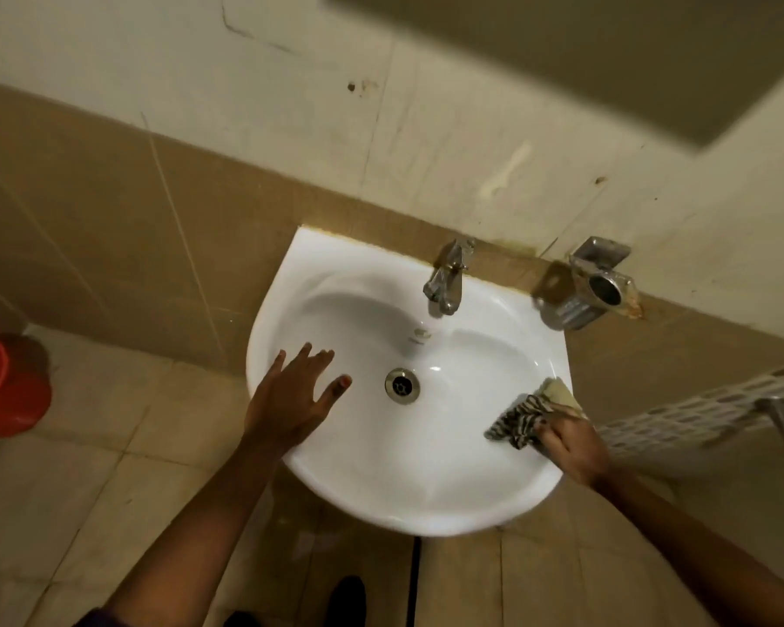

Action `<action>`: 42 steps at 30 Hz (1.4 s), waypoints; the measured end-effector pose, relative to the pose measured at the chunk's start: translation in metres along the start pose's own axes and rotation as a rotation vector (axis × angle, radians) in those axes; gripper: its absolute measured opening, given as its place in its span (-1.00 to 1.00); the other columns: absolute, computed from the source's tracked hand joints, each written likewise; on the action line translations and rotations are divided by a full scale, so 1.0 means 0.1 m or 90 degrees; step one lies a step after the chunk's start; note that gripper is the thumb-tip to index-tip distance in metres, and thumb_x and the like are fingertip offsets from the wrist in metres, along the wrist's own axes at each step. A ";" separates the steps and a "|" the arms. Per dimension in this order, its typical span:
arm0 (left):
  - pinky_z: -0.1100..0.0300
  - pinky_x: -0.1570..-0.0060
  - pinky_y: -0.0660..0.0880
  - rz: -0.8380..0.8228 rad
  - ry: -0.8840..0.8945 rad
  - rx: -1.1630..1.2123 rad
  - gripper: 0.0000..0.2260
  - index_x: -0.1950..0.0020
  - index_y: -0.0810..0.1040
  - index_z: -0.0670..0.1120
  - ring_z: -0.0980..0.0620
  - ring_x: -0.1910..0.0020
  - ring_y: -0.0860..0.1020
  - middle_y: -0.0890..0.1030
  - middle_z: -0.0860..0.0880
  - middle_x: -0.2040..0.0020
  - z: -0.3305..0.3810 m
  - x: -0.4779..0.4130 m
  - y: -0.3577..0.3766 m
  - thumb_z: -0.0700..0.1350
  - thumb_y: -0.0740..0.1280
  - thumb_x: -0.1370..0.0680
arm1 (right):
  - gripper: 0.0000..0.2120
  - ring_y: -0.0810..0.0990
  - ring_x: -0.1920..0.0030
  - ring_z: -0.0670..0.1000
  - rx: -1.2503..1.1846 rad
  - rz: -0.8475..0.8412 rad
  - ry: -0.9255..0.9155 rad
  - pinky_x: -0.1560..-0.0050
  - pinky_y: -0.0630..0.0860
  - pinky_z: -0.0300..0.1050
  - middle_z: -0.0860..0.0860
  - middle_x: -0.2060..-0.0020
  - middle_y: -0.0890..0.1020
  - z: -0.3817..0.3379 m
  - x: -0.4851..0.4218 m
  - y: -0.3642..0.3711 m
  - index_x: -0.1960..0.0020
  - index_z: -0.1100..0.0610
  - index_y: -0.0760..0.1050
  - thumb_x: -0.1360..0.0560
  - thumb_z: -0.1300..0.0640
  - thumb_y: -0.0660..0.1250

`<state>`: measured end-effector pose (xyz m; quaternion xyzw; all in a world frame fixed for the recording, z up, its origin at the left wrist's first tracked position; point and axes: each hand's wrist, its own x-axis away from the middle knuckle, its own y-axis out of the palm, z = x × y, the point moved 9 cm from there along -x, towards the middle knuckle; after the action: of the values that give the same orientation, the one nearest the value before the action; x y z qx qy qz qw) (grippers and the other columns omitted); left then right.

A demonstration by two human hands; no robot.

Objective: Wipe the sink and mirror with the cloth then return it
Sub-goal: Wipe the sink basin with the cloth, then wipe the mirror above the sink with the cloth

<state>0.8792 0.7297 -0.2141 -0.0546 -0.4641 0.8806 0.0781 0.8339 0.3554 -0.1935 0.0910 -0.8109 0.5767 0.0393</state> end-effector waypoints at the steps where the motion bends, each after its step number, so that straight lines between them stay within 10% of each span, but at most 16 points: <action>1: 0.07 -0.49 0.00 0.004 -0.003 0.004 -0.07 -0.43 0.38 -0.04 0.03 -0.49 0.26 0.44 0.00 -0.42 0.00 0.00 -0.01 0.49 -0.32 -0.37 | -0.63 0.62 0.15 0.15 -0.137 0.072 0.123 0.16 0.50 -0.07 0.14 0.24 0.67 0.16 -0.07 -0.05 0.24 0.14 0.59 -0.56 0.00 0.13; 5: 0.16 -0.47 -0.04 0.007 -0.008 0.036 -0.04 -0.43 0.37 0.02 0.10 -0.49 0.22 0.41 0.06 -0.43 0.02 0.03 -0.03 0.53 -0.34 -0.33 | -0.72 0.53 0.24 0.13 -0.709 0.262 0.394 0.18 0.45 -0.07 0.06 0.47 0.63 0.04 0.03 0.16 0.29 0.15 0.54 -0.48 0.03 0.19; 7: 0.22 -0.45 -0.08 0.005 -0.014 0.064 -0.06 -0.42 0.38 0.08 0.18 -0.49 0.18 0.38 0.12 -0.44 -0.02 0.06 -0.01 0.54 -0.33 -0.31 | -0.81 0.59 0.32 0.13 -1.042 0.188 0.466 0.28 0.55 -0.09 0.08 0.50 0.64 -0.39 0.02 0.41 0.18 0.19 0.51 -0.37 0.08 0.23; 9: 0.34 -0.44 -0.07 0.020 0.007 0.088 -0.18 -0.35 0.46 0.11 0.38 -0.45 0.08 0.41 0.19 -0.39 -0.02 0.07 -0.04 0.51 -0.24 -0.39 | -0.61 0.61 0.50 0.08 -1.232 0.116 0.359 0.48 0.58 -0.14 0.11 0.54 0.62 -0.89 -0.11 0.40 0.17 0.23 0.49 -0.05 0.12 0.44; 12: 0.40 -0.38 0.01 0.137 0.088 0.146 -0.55 -0.26 0.49 0.27 0.52 -0.40 0.03 0.30 0.51 -0.33 0.07 -0.17 -0.26 0.32 -0.07 -0.57 | -0.40 0.68 0.31 0.24 -1.359 0.101 0.231 0.14 0.60 0.09 0.29 0.27 0.68 -1.48 -0.38 0.02 0.03 0.31 0.59 0.06 0.16 0.49; 16: 0.44 -0.42 0.00 0.338 0.146 0.294 -0.65 -0.30 0.17 0.55 0.32 -0.45 0.17 0.26 0.54 -0.34 0.91 -0.62 -1.52 0.38 -0.07 -0.51 | -0.54 0.59 -0.14 0.17 -1.414 0.215 -0.116 -0.07 0.57 0.08 0.26 -0.16 0.58 -2.26 -0.57 -1.45 -0.21 0.15 0.53 -0.33 0.03 0.31; 20: 0.12 -0.47 0.16 0.581 0.315 0.401 -0.64 -0.38 0.27 0.31 0.21 -0.46 0.25 0.37 0.15 -0.44 1.95 -0.66 -3.21 0.17 0.06 -0.58 | -0.78 0.65 0.10 -0.17 -1.257 0.499 -0.299 0.13 0.60 -0.33 -0.15 0.17 0.71 -2.73 -0.29 -2.92 0.19 -0.15 0.68 -0.42 -0.01 0.25; 23: 0.40 -0.36 0.20 0.717 0.388 0.426 -0.63 -0.40 0.36 -0.07 0.21 -0.40 0.30 0.38 0.04 -0.41 2.47 -0.71 -4.27 -0.07 0.15 -0.58 | -0.78 0.33 0.02 -0.62 -0.860 0.633 -0.304 -0.08 0.11 -0.71 -0.27 -0.28 0.44 -3.28 -0.14 -3.83 0.04 -0.53 0.41 -0.51 -0.29 0.01; 25: 0.56 -0.25 0.19 0.760 0.391 0.414 -0.61 -0.39 0.36 -0.11 0.25 -0.34 0.30 0.36 0.01 -0.42 2.76 -0.81 -4.85 -0.11 0.18 -0.56 | -0.49 0.24 -0.35 -0.36 -0.647 0.742 -0.406 -0.45 -0.08 -0.39 -0.05 -0.49 0.13 -3.70 -0.10 -4.45 -0.33 -0.25 0.33 -0.48 -0.38 -0.07; 27: 0.31 -0.33 0.31 0.787 0.366 0.377 -0.59 -0.39 0.34 -0.07 0.13 -0.36 0.33 0.36 -0.04 -0.44 3.02 -0.93 -5.33 -0.06 0.20 -0.55 | -0.41 0.09 -0.50 0.05 -0.427 0.891 -0.537 -0.50 -0.05 0.19 0.11 -0.51 0.11 -4.16 -0.02 -5.05 -0.50 0.02 0.08 -0.57 -0.24 -0.12; 30: -0.04 -0.29 0.38 0.826 0.312 0.330 -0.60 -0.40 0.31 -0.06 -0.07 -0.35 0.38 0.39 -0.09 -0.41 3.32 -1.09 -5.88 -0.04 0.21 -0.58 | -0.48 -0.04 -0.52 0.09 -0.149 0.911 -0.576 -0.40 -0.02 0.46 0.16 -0.47 0.21 -4.79 -0.16 -5.78 -0.47 -0.18 -0.03 -0.54 -0.23 -0.09; 37: -0.04 0.05 0.52 0.808 0.177 0.292 -0.75 0.03 0.57 -0.19 -0.20 0.09 0.57 0.63 -0.21 0.06 3.55 -1.41 -6.31 -0.10 0.14 -0.57 | -0.56 -0.08 -0.52 0.00 0.430 0.789 -0.554 -0.40 -0.36 0.23 -0.04 -0.50 0.19 -5.78 -0.55 -6.40 -0.39 -0.13 0.29 -0.61 -0.11 -0.16; 42: -0.11 -0.07 0.48 0.896 0.273 0.275 -0.70 -0.20 0.45 -0.11 -0.17 -0.04 0.55 0.61 -0.15 -0.06 3.60 -1.39 -6.37 0.02 0.09 -0.60 | -0.59 0.12 -0.48 0.09 0.533 0.837 -0.597 -0.42 0.05 0.04 0.05 -0.33 0.44 -6.12 -0.49 -6.99 -0.27 0.06 0.46 -0.61 -0.05 -0.03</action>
<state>1.0100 0.7672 0.5183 -0.4903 -0.1121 0.7643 -0.4037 0.9913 0.7150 0.6497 -0.1575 -0.3565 0.6340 -0.6679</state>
